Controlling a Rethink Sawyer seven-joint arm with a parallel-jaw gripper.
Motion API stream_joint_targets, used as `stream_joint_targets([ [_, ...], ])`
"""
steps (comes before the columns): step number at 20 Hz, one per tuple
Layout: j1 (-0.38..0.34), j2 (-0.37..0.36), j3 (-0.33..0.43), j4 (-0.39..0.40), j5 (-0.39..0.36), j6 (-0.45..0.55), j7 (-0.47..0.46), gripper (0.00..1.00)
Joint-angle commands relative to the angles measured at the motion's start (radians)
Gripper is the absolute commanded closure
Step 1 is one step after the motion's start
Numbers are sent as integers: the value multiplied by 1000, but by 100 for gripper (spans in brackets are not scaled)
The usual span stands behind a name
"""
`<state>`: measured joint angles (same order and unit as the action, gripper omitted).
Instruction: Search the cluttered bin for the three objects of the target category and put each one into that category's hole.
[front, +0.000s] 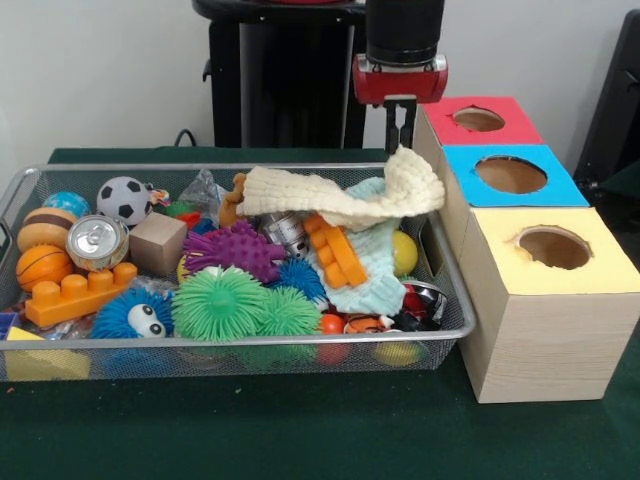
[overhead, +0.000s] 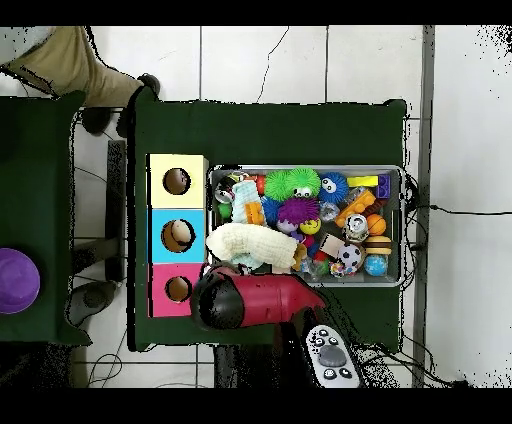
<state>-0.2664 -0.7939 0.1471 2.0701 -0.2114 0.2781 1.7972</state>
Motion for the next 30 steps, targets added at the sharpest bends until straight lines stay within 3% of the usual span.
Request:
stream_joint_targets([
  [1, -17, -53, -19, -124, 36, 135, 88, 100],
  [5, -40, -48, 12, -133, 44, 153, 79, 100],
  [8, -23, -49, -17, -122, 58, 123, 135, 100],
  [9, -34, -52, -8, -110, 56, 109, 123, 0],
  [14, -53, -53, 14, -71, 93, 72, 149, 0],
  [16, -74, -41, 40, -96, 85, 81, 106, 0],
  [21, -123, -67, 72, -54, 123, 100, 98, 0],
  [24, -254, -88, 151, -49, 119, 175, -33, 0],
  [26, -314, -93, 176, -92, 81, 245, -133, 0],
  [30, -425, -53, 243, -142, 35, 318, -228, 0],
])
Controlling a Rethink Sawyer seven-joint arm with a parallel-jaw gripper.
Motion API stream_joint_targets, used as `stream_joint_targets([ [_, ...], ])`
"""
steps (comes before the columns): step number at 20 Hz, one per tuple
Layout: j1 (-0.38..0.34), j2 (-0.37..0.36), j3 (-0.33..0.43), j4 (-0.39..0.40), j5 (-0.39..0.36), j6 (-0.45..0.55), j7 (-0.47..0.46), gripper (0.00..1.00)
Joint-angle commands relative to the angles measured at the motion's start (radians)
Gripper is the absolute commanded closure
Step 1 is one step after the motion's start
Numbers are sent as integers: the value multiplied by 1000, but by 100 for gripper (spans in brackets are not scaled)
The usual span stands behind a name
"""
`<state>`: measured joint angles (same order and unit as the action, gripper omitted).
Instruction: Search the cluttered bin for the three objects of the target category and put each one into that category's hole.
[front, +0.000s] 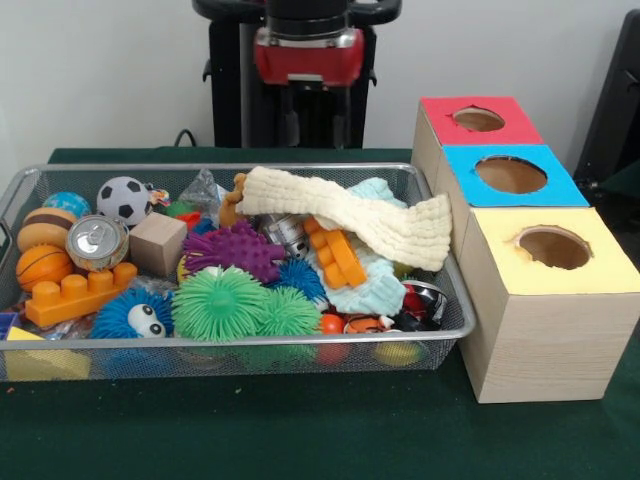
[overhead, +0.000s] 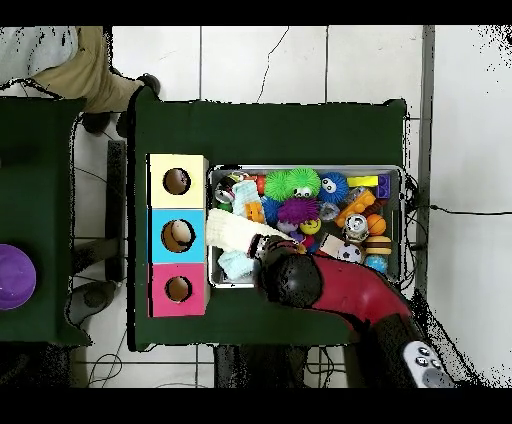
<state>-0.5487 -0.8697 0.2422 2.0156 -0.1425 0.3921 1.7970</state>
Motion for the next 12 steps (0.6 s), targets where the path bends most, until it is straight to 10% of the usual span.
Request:
stream_joint_targets([
  [1, -164, 33, 162, -81, -45, 197, -235, 0],
  [12, -207, 129, 198, -58, -184, 70, -132, 0],
])
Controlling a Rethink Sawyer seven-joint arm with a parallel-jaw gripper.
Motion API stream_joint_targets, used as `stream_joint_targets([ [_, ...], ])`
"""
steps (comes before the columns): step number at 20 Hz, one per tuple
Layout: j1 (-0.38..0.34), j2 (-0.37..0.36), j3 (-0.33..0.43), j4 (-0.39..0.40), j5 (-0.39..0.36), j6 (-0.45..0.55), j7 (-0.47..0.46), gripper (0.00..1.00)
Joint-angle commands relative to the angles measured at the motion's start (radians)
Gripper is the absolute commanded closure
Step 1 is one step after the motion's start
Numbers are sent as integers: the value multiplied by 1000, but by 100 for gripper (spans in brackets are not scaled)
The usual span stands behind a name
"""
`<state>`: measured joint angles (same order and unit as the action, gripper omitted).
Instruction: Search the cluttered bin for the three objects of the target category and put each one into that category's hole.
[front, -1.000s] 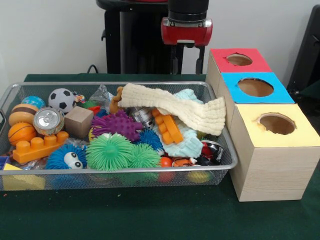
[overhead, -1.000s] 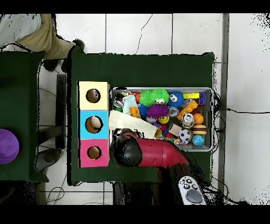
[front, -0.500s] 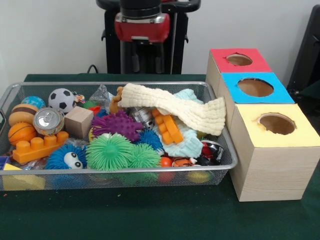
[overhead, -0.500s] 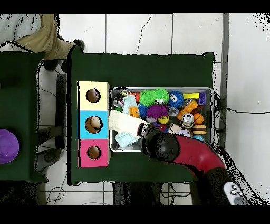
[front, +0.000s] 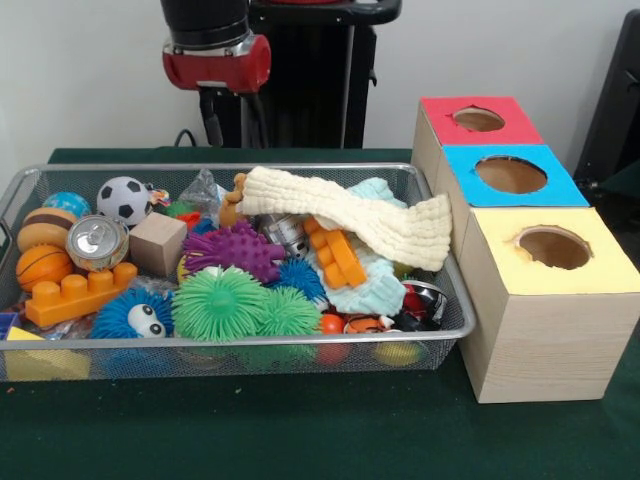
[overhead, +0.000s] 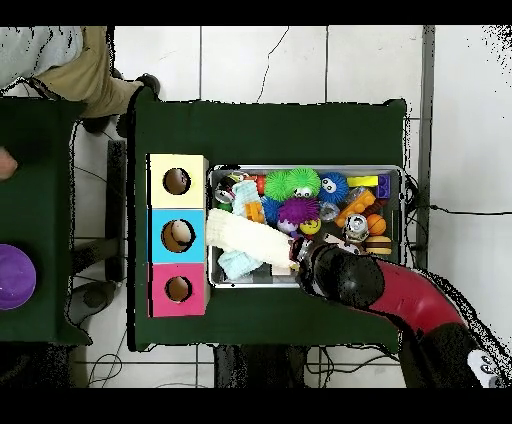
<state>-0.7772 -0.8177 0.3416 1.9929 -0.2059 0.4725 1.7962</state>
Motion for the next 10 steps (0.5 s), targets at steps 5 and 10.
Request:
stream_joint_targets([
  [5, 43, 134, 77, -24, -183, -114, -47, 0],
  [10, 23, 185, 70, 3, -222, -196, -9, 0],
])
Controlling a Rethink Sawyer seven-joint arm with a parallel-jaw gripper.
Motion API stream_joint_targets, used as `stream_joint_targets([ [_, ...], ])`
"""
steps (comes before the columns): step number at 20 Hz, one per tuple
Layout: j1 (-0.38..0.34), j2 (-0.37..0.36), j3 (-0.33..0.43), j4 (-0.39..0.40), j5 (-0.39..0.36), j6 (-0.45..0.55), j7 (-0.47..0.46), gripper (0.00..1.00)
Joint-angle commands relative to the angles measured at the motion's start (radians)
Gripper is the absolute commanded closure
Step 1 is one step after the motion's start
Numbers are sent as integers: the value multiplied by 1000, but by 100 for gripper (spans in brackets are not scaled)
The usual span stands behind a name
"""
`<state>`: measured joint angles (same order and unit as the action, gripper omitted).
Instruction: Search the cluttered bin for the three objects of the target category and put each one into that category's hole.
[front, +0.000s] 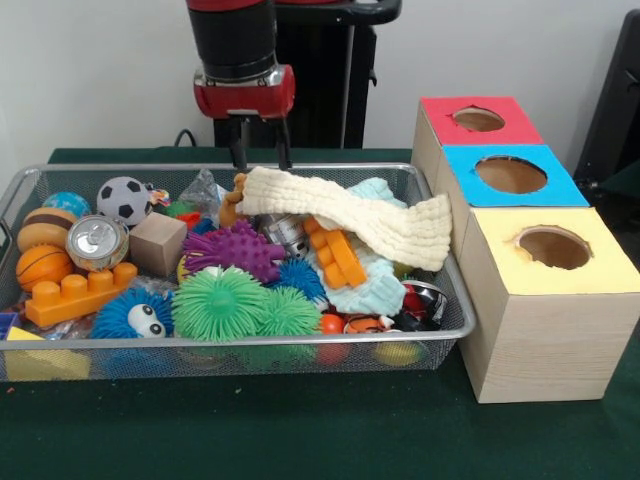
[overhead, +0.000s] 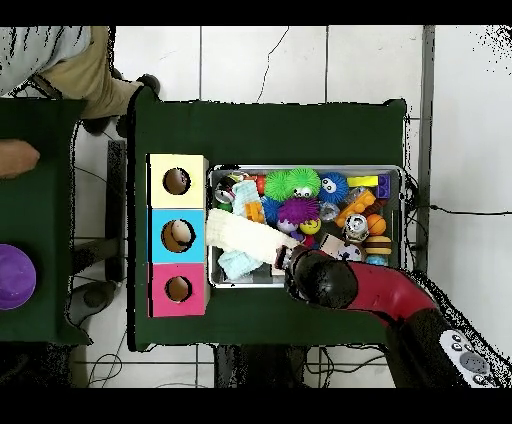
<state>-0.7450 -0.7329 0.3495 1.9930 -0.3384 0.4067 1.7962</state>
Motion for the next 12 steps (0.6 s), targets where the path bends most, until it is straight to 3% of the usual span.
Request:
stream_joint_targets([
  [1, -26, 108, 70, 9, -91, -124, -17, 0],
  [12, -175, 137, 178, -54, -98, 53, -158, 0],
])
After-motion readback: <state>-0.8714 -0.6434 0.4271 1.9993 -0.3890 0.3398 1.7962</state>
